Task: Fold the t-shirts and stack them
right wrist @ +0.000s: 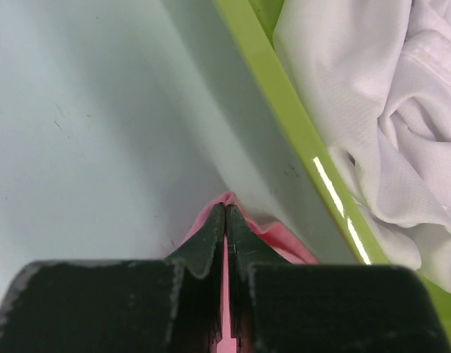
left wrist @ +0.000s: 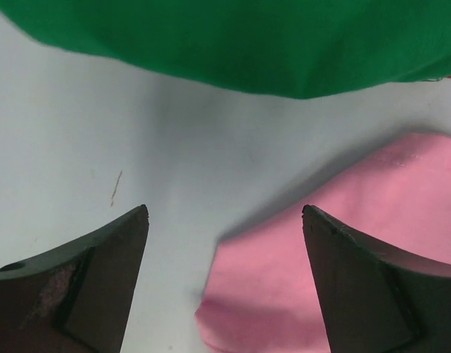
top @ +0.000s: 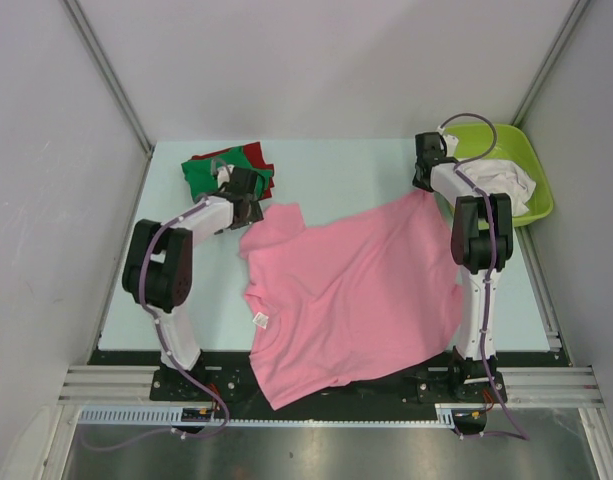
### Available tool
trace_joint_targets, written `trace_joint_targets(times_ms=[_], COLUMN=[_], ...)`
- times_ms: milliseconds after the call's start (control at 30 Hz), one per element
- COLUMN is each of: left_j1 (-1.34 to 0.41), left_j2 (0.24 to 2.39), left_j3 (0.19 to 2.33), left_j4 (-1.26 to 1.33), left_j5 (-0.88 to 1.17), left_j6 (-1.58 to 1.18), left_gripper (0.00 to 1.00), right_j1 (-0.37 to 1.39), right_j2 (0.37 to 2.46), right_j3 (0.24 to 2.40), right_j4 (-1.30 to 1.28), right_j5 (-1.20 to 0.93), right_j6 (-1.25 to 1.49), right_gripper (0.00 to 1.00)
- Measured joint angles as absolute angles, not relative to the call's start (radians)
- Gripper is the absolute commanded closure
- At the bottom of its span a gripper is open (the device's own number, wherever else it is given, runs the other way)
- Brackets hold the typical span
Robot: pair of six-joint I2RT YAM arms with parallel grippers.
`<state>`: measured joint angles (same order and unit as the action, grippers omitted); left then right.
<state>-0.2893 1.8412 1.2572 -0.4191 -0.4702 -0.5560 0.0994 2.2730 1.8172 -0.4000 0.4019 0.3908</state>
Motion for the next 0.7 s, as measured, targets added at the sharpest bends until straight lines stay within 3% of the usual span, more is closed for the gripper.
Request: trace_joint_targets(times_ms=[500,600,700], left_j1=[-0.289,-0.289,-0.289], left_j2=[1.921,1.925,1.944], left_j3=[1.219,1.218,1.227], left_j4=[-0.135,-0.106,-0.105], left_j5=[-0.198,-0.132,-0.085], left_j6=[-0.356,-0.336,-0.322], left_gripper=[0.19,0.32,0.66], right_j1=[0.103,0.104,0.107], right_j2=[2.273,2.273,2.273], right_j3=[1.794,1.79,1.786], right_j4=[-0.374,-0.371,-0.37], right_j5=[0.377,0.376,0.376], right_j6=[0.391,0.391,0.391], right_gripper=[1.0,1.0,1.0])
